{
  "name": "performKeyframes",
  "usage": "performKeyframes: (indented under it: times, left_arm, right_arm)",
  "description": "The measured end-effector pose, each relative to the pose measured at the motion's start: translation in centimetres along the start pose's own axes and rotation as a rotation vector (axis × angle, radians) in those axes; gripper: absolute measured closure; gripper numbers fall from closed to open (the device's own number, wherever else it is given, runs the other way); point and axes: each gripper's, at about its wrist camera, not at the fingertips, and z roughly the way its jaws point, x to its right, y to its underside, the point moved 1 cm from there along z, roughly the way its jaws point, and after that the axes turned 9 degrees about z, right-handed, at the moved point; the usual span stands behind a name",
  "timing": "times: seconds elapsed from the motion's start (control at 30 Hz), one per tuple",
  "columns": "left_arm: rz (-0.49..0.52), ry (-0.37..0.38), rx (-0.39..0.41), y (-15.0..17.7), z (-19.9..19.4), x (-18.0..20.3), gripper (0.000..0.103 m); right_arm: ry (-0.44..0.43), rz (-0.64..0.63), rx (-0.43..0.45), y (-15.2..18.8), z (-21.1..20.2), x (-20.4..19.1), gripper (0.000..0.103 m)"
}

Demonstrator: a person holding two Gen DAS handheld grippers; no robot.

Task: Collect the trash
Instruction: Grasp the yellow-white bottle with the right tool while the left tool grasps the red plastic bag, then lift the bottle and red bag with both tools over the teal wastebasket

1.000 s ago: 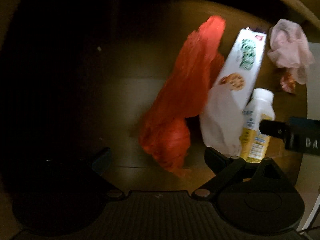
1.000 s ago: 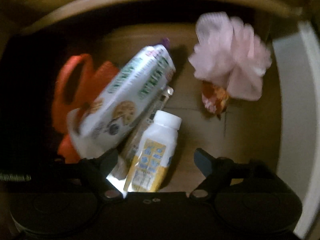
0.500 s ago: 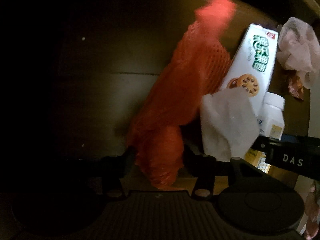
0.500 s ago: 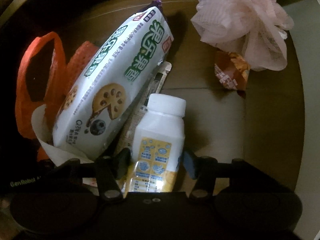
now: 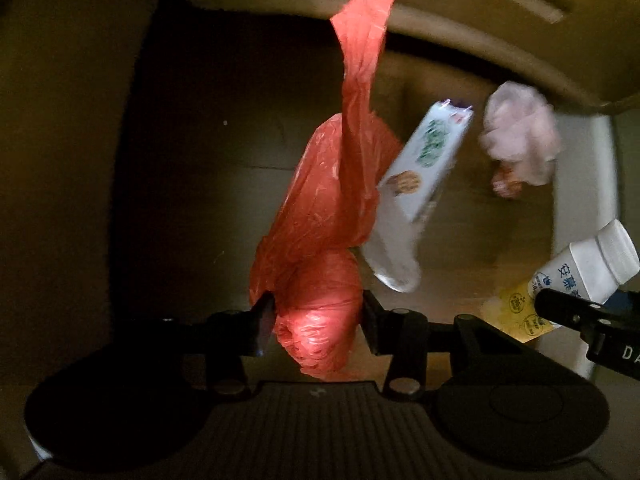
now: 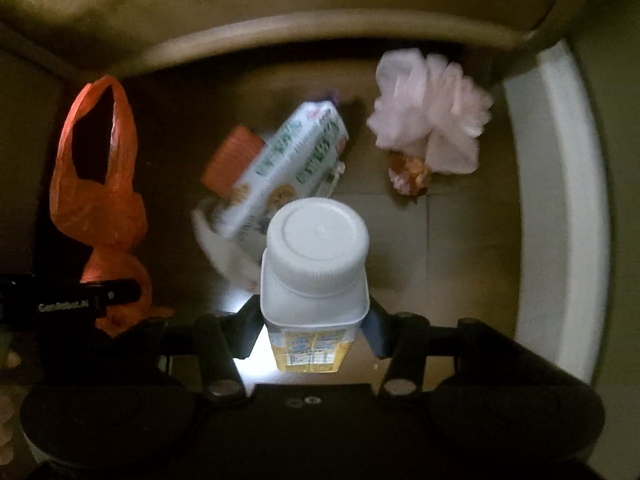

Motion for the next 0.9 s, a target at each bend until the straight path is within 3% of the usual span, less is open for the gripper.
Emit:
performKeyframes:
  times: [0.43,0.63,0.9]
  left_arm:
    - [-0.034,0.039,0.122,1.1,-25.2,0.2,0.059]
    - [-0.008,0.037,0.212,0.6,-36.8,0.2,0.059]
    - [0.016,0.056,0.368,-0.6,-49.1,1.2,0.059]
  right_arm:
    - [-0.123,-0.071,0.093,-0.2,-24.4,-6.6,0.052]
    - [-0.218,-0.11,0.169,-1.2,-35.0,-9.9,0.052]
    - [-0.314,-0.223,0.285,-2.9,-48.0,-13.8,0.052]
